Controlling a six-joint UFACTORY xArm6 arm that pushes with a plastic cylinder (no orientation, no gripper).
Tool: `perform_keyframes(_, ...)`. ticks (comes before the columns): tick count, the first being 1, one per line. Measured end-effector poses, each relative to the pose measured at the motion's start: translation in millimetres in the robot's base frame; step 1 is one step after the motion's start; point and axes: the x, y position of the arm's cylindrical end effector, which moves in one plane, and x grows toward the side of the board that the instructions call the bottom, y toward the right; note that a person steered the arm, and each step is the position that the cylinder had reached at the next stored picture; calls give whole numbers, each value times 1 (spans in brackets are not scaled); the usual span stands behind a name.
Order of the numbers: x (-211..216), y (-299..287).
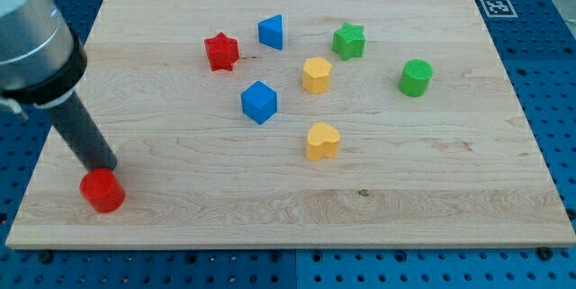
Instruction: Place the yellow heart horizontal right to the red circle
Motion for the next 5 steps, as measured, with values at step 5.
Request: perform_keyframes(5,-44,214)
